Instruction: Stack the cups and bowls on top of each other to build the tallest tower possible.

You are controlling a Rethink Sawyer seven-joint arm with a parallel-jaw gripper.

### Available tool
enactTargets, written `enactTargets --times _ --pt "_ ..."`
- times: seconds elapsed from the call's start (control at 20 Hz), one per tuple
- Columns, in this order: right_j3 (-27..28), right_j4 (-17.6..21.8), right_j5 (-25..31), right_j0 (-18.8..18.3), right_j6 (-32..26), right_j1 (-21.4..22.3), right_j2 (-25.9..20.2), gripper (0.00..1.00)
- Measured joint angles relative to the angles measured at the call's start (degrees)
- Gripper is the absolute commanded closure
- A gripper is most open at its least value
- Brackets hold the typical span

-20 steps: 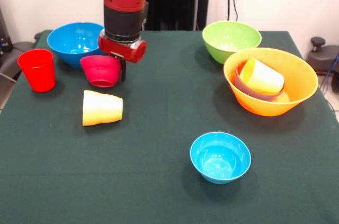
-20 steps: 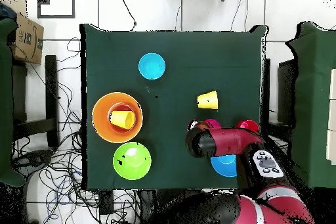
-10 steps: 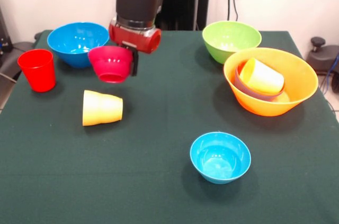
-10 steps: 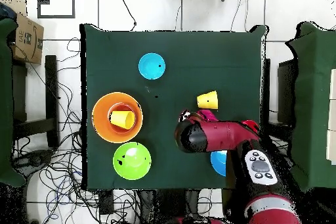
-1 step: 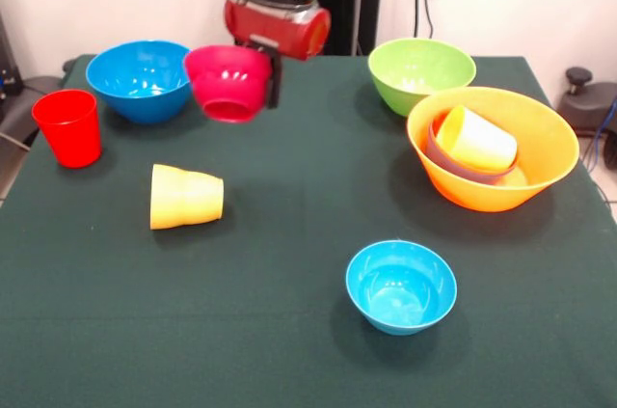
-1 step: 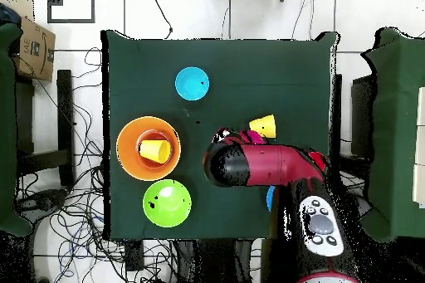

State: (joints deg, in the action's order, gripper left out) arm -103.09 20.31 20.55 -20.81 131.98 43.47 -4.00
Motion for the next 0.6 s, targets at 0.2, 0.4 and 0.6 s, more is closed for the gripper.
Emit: enactTargets --times 0.2,0.4,0.6 --pt "0.0 -3.4 1.9 5.7 0.0 1.9 1.2 1.0" --pt "-0.1 -7.1 2.6 11.3 0.1 2.6 2.3 1.0" --pt "-0.1 -10.3 2.6 16.0 0.5 2.8 3.5 1.0"
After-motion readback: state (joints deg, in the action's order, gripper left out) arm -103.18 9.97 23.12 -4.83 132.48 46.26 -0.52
